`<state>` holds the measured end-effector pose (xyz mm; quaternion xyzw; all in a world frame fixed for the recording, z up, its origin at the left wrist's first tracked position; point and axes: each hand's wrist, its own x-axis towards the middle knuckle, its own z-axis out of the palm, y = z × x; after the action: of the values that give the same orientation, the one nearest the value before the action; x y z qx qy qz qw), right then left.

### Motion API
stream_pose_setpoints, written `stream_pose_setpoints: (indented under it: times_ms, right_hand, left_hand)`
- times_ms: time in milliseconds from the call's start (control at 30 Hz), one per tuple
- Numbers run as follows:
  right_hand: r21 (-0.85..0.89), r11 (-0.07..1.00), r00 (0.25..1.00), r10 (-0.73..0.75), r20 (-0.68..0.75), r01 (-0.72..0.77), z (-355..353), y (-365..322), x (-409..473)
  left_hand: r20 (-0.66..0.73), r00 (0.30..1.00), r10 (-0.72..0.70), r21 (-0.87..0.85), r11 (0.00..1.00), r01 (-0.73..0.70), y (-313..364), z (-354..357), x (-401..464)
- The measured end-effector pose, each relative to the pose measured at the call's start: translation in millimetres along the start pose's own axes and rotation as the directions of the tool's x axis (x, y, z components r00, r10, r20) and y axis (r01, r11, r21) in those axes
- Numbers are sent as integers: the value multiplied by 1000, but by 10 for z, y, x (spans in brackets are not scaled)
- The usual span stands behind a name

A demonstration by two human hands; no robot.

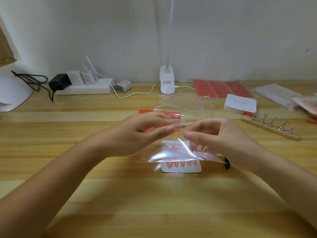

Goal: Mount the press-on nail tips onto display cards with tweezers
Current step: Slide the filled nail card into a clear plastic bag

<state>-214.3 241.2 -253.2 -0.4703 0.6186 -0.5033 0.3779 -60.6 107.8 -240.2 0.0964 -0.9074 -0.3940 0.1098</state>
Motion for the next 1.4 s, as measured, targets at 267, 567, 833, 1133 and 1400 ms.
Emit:
stream_pose_setpoints:
  times_ms: [267, 567, 833, 1133, 1400]
  right_hand:
    - [-27, 999, 988, 21, -152, -25, 45, 16, -10]
    - [168, 979, 992, 124, -36, -116, 91, 19, -13]
    - [113, 983, 988, 151, -27, -147, 38, 39, 17]
    - [-531, 839, 986, -162, -37, 118, -103, 106, 27]
    - [-863, 413, 957, -132, 258, 290, 41, 196, -26]
  left_hand:
    - [-52, 986, 158, 166, 975, -148, 17, 58, -36]
    - [-172, 912, 372, 316, 898, -307, -2, 259, 17]
    - [-155, 947, 282, 117, 957, -265, 18, 142, -6]
    - [-198, 977, 78, 133, 990, -52, -97, -244, -83]
    - [-131, 991, -7, 211, 977, 35, -199, -257, -87]
